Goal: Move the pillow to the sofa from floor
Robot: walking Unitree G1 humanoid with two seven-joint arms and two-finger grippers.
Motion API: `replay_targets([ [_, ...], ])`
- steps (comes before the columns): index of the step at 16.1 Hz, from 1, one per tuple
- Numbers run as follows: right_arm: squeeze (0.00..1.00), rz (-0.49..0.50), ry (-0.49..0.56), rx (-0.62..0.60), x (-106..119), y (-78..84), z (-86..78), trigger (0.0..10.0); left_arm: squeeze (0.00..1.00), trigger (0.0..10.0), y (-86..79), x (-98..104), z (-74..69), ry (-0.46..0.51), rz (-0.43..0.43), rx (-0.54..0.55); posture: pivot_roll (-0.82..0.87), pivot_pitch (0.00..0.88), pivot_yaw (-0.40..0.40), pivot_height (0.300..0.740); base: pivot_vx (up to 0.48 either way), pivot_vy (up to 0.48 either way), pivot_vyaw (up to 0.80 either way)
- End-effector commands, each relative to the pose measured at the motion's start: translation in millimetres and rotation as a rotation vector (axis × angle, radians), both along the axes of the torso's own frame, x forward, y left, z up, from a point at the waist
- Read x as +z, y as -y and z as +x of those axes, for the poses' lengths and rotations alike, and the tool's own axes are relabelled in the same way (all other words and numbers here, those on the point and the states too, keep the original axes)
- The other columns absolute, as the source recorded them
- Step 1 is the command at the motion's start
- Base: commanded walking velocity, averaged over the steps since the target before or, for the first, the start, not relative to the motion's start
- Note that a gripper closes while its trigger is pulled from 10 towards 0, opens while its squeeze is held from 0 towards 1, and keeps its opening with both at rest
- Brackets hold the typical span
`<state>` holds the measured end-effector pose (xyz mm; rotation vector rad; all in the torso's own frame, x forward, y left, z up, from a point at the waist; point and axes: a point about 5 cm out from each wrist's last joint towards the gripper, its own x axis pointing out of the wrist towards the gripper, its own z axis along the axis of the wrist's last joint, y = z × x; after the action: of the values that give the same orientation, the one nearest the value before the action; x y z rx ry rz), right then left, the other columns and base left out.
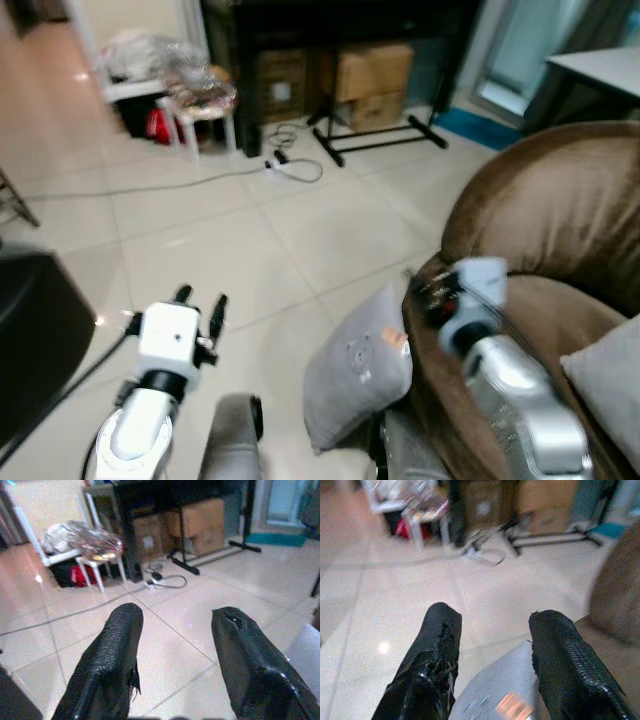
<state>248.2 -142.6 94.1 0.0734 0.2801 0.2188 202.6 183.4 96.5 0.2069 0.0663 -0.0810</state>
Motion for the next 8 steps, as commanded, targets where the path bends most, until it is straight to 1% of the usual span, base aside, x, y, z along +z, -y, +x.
replay_targets([
  [1,0.0,-0.02,0.017,-0.016,4.4,6.3,0.7,10.0,0.0,10.0,3.4,8.4,3.2,0.044,-0.001,-0.014,-0.02,0.0,-0.08,0.595,0.0,0.0,0.0],
  [3,0.0,-0.03,0.013,-0.01,3.8,6.9,0.7,10.0,0.0,10.0,3.9,8.2,1.8,0.044,-0.007,-0.015,-0.02,0.0,-0.082,0.595,0.0,0.0,0.0],
  [4,0.0,-0.077,0.025,0.049,4.7,3.4,0.9,10.0,0.0,10.0,3.9,8.5,0.9,0.049,-0.024,-0.024,-0.02,0.0,-0.084,0.595,0.0,0.0,0.0],
  [5,0.0,-0.079,0.032,0.062,5.4,1.8,0.4,10.0,0.0,10.0,4.2,8.9,0.4,0.053,-0.027,-0.033,-0.02,0.0,-0.084,0.595,0.0,0.0,0.75],
  [8,0.0,-0.086,0.018,0.055,3.1,1.4,0.5,10.0,0.0,10.0,4.4,9.0,-1.4,0.051,-0.031,-0.039,-0.02,0.0,-0.087,0.595,0.305,0.0,0.75],
])
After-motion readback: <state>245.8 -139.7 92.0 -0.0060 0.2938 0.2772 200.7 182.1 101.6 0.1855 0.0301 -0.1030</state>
